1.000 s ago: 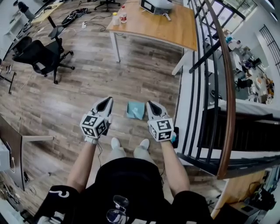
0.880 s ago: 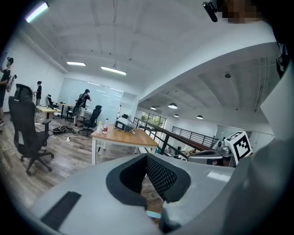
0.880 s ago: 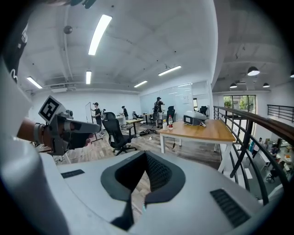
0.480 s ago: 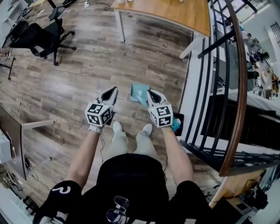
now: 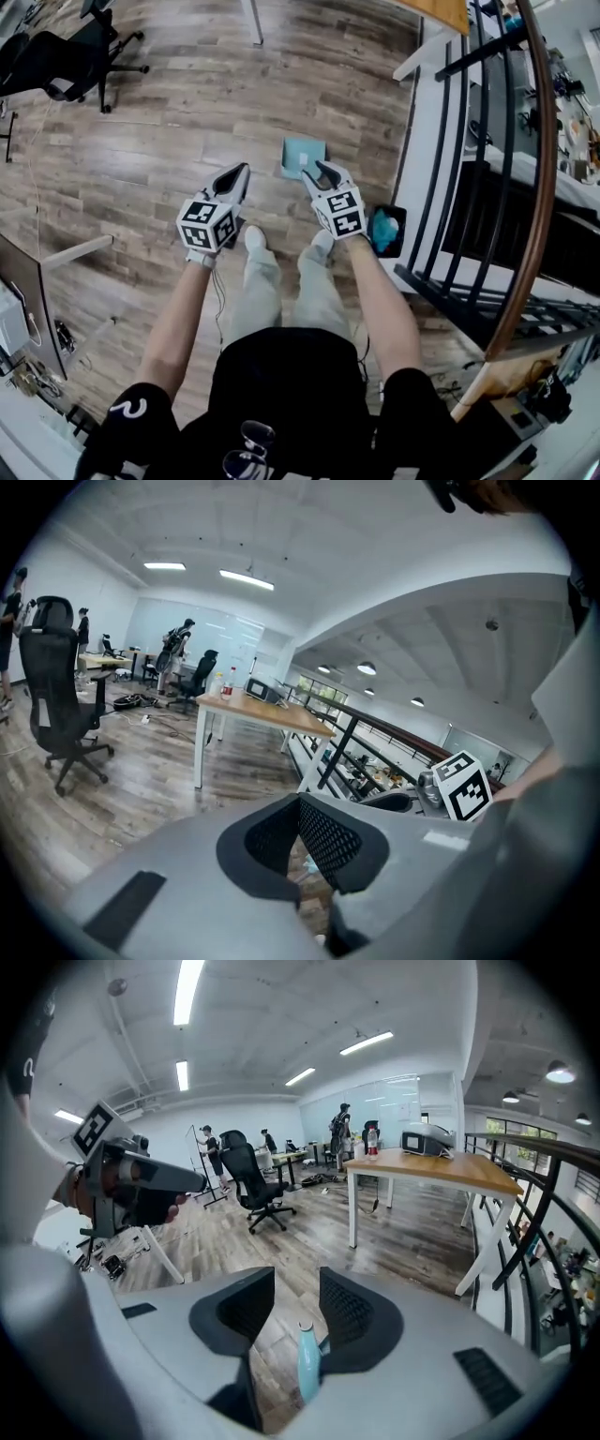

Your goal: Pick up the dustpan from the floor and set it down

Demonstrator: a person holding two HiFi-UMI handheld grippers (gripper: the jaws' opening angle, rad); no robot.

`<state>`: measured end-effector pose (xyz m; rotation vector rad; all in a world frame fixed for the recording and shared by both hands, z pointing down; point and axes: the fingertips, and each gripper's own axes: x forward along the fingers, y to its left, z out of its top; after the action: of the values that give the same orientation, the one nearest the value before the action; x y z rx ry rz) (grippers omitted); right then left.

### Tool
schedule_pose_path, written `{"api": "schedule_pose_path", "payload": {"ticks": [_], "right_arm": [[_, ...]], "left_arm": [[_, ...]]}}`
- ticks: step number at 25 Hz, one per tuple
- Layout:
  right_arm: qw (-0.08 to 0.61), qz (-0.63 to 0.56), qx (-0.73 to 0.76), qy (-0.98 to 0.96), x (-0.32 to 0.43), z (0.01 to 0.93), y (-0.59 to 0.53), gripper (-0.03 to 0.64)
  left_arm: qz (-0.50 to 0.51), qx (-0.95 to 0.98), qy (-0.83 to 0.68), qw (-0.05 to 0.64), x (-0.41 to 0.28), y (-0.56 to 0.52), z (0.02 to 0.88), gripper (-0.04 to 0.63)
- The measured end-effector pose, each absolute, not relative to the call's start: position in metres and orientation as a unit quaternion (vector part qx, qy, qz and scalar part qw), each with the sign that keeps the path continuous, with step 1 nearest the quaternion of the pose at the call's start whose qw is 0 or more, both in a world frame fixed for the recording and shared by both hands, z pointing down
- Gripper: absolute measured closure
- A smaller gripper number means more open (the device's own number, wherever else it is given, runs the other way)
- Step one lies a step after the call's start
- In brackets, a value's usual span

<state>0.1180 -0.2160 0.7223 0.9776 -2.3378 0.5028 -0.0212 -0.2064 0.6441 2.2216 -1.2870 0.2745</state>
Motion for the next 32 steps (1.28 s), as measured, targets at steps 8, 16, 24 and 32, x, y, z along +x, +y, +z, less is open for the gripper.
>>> {"api": "schedule_pose_path", "payload": {"ticks": [8,16,24,32], "right_arm": [[0.336,0.187,0.353,-0.853,0.101,0.81,-0.221,0.401],[0.395,0.188,0.339,-0.833,0.092,0.875,-0.222,0.383],[0.429,0.189,0.344,-0.814,0.095,0.908,-0.223,0.458],[0.463,0.171,0.346,-0.798,0.105,0.916,-0.219,0.526]], "left_arm": [[0.119,0.827,-0.462,0.299,-0.023,-0.213,0.702,0.598],[0.126,0.822,-0.455,0.319,-0.028,-0.22,0.735,0.598],[0.128,0.818,-0.453,0.331,-0.034,-0.217,0.751,0.598],[0.132,0.816,-0.452,0.336,-0.037,-0.209,0.754,0.598]]}}
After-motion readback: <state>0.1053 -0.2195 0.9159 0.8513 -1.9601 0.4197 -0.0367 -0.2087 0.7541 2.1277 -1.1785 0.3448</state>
